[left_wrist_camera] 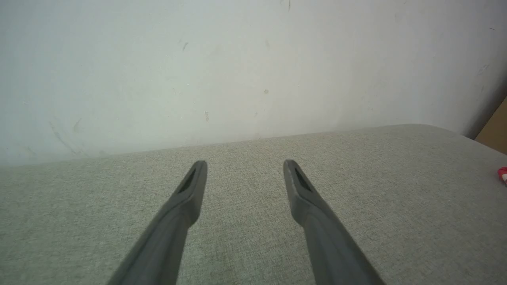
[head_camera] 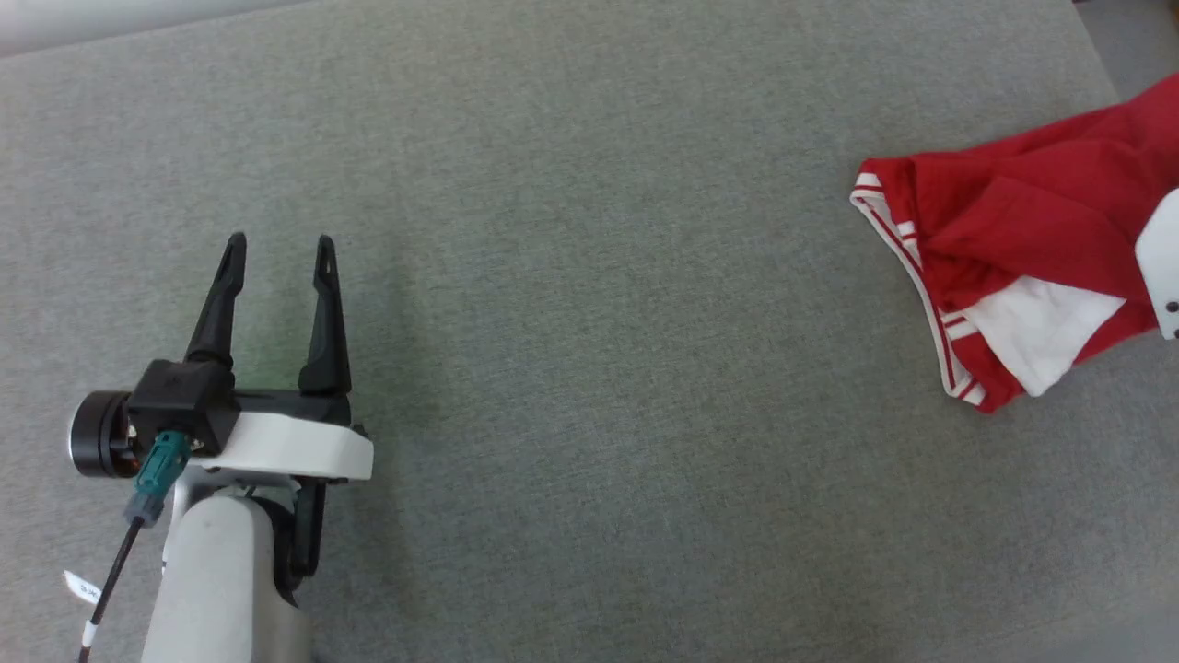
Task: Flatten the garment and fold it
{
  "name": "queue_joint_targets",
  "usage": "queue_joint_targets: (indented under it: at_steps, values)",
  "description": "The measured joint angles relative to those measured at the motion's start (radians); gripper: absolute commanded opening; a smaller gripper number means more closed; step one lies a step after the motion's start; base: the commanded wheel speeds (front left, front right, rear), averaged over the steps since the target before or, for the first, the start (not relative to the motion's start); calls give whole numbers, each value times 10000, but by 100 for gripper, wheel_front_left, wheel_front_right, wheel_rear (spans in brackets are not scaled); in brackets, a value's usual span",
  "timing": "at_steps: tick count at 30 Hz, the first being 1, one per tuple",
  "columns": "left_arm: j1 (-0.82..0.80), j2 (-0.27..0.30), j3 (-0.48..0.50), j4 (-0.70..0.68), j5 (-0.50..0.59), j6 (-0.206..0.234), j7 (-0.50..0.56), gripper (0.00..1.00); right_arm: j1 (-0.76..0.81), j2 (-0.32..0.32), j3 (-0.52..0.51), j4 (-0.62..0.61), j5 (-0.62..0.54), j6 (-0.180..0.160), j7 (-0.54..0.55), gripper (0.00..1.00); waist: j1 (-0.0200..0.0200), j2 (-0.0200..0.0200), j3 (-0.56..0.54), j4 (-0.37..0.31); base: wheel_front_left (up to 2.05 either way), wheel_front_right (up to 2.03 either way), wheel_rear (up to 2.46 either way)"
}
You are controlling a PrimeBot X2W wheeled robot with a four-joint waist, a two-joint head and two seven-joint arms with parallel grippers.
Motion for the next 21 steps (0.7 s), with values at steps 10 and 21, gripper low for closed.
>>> queue_joint_targets:
  at_steps: [10, 21]
  values:
    - [532, -290, -209, 671, -420, 2, 0, 100, 1190, 802, -2173, -347, 608, 0, -2025, 100, -3, 0, -1169, 511, 0, 0, 0]
    - [1268, -477, -606, 1047, -903, 15, -2, 100, 3790, 2485, -2552, -3563, 2483, -2, -3779, 100, -5, 0, -2823, 1521, 0, 0, 0]
